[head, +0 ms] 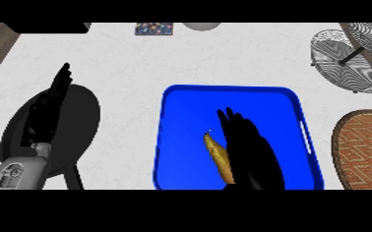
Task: Pick the pear from the tray and place it in the tiered basket
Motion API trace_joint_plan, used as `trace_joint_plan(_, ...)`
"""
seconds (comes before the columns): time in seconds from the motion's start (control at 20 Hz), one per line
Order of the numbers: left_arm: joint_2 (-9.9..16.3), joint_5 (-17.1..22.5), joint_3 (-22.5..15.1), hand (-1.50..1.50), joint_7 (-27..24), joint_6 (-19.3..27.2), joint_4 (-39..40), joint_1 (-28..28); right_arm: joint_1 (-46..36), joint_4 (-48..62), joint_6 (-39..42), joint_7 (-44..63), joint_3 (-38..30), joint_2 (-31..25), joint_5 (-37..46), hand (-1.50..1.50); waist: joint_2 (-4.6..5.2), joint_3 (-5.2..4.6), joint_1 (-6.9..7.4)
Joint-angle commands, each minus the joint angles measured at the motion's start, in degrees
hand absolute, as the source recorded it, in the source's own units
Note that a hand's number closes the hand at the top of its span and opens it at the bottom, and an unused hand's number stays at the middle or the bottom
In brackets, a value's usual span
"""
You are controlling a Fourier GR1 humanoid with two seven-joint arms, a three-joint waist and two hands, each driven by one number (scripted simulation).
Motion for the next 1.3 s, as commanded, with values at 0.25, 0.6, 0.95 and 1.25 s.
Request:
trace_joint_plan(0.25, 0.7, 0.5, 1.2, 0.0, 1.4, -2.1, -2.8, 1.7, 6.1, 0.9, 3.8, 7.7, 1.7, 3.6, 5.4, -1.5, -0.08, 0.03, 0.03)
trace_joint_plan(0.6, -3.3, -3.0, -1.0, 0.0, 3.2, 0.7, -4.2, 2.5, 7.3, 5.4, 4.2, 3.2, -1.1, 7.2, 8.1, -1.5, -0.02, 0.04, 0.15)
trace_joint_plan(0.95, -2.6, -2.4, 2.7, 0.0, -0.7, -1.3, 0.2, 1.0, 9.5, 8.9, 4.1, -0.8, -2.6, 10.5, 10.7, -1.5, 0.07, 0.03, -0.07)
trace_joint_plan(1.25, -2.7, -3.3, 2.0, 0.0, 4.4, -2.1, -7.4, 2.5, 10.3, 14.3, 4.1, -4.5, -5.0, 12.8, 10.9, -1.5, 0.01, 0.06, 0.21)
